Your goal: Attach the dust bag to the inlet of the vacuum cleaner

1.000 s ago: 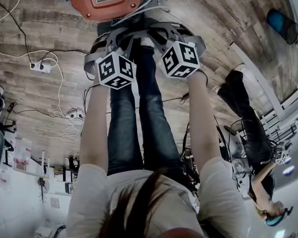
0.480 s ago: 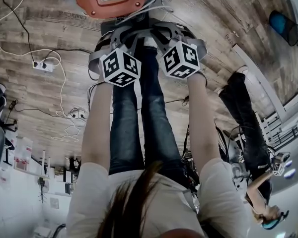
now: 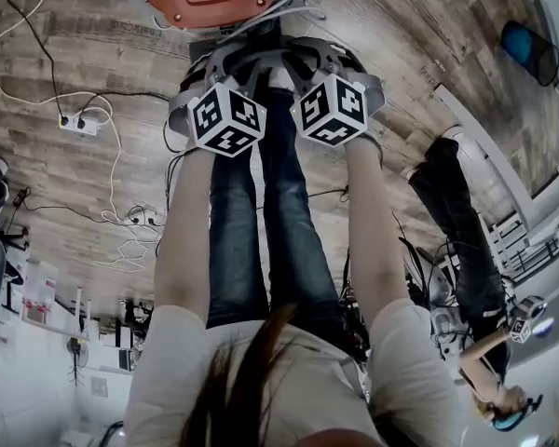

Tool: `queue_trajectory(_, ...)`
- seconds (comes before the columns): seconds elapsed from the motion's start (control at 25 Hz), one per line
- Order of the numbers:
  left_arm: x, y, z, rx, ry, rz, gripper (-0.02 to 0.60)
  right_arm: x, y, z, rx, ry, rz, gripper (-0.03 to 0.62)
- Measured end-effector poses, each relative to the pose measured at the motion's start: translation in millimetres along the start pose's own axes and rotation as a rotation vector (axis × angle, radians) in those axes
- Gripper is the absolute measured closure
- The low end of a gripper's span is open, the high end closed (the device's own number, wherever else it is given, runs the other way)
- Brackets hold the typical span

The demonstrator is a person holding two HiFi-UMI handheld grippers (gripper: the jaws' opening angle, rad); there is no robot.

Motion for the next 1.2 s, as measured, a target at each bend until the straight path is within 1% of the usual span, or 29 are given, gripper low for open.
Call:
queue_trajectory(0.12,-1,-4,2,-0.067,0.004,-0.002,0.428,-3,1,0,0.053,0.026,-0.031,0.513)
queue_trajectory(0.2,-1,-2,3,-0.078,-0.003,0.005,0.408,-3,-1,2,0.069,0.021,-0.049,0.494)
queue_trajectory(0.28,-2,0,5,-0.077,-0.008,0.012,0.397,-2,-4,5,0.08,0.003,-0.072,0.409)
queue_trajectory(0.36,-4,2,6,-0.077,-0.004,0.011,0.394,-2,-7,7,0.091,0.002,-0.085,0.395)
queue_trajectory(0.48,-9,1,4,-0.079,0.016,-0.002,0.394,-6,-6,2,0.118,0.032,-0.065,0.395)
queue_trajectory(0.6,-15,-2,-1,-0.086,0.041,-0.022,0.394,-12,-2,-4,0.143,0.057,-0.028,0.391)
queue_trajectory(0.72,-21,-3,-6,-0.073,0.063,-0.039,0.394,-20,4,-9,0.177,0.095,0.016,0.391)
queue_trajectory(0.8,-24,-3,-9,-0.066,0.071,-0.043,0.4,-26,9,-13,0.207,0.127,0.049,0.404)
queue_trajectory(0.92,-30,-3,-10,-0.077,0.088,-0.051,0.422,-32,15,-19,0.239,0.166,0.088,0.448)
queue_trajectory(1.04,-38,-4,-13,-0.094,0.107,-0.066,0.458,-37,15,-23,0.254,0.188,0.103,0.492)
queue_trajectory(1.12,-42,-5,-15,-0.106,0.116,-0.082,0.494,-41,16,-25,0.262,0.199,0.115,0.523)
queue_trajectory(1.2,-45,-6,-16,-0.114,0.123,-0.096,0.518,-45,17,-27,0.28,0.215,0.13,0.564)
Point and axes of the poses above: the fingertips, and each gripper's own axes: x forward along the fingers, y to its right, z out of its underside, the point moved 2 cm from there along -x, backward along the fingers, and after that the axes turned 4 degrees about -x, right-handed, at the moved point
